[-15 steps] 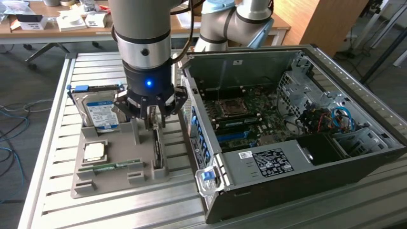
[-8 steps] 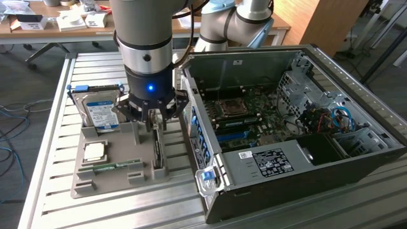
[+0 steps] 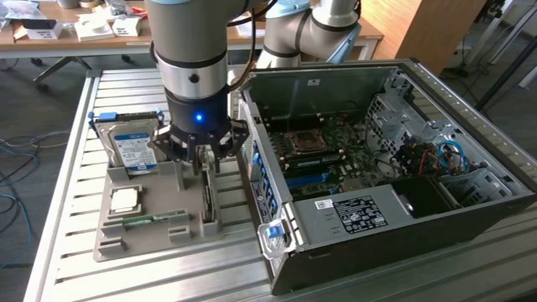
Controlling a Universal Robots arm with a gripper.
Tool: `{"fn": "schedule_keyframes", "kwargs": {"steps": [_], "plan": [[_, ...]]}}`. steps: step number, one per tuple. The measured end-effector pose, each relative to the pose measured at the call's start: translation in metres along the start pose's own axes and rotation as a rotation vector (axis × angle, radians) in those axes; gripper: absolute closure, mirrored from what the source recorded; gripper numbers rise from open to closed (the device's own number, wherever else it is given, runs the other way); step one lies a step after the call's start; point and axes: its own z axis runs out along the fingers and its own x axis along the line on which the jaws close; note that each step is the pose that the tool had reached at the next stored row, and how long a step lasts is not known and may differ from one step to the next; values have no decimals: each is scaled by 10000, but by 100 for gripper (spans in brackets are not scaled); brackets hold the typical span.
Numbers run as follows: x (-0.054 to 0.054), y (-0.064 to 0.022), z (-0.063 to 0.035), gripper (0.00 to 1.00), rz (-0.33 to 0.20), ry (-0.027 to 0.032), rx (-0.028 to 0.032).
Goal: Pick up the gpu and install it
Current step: 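Pick up the gpu and move the gpu toward the slot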
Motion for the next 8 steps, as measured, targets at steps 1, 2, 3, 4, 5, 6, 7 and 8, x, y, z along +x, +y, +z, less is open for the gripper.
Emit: {"fn": "schedule_keyframes", "kwargs": {"steps": [1,2,3,4,5,6,7,8], "plan": [[-4,-1,5,58,-1,2,2],[-6,-1,12,58,0,2,1],[-6,-1,22,58,1,0,0],[-6,-2,33,58,1,2,1],[-5,-2,47,58,1,2,2],[-5,-3,62,58,1,2,2],[-5,-4,79,58,2,1,2],[-5,-5,96,58,1,1,1]]}}
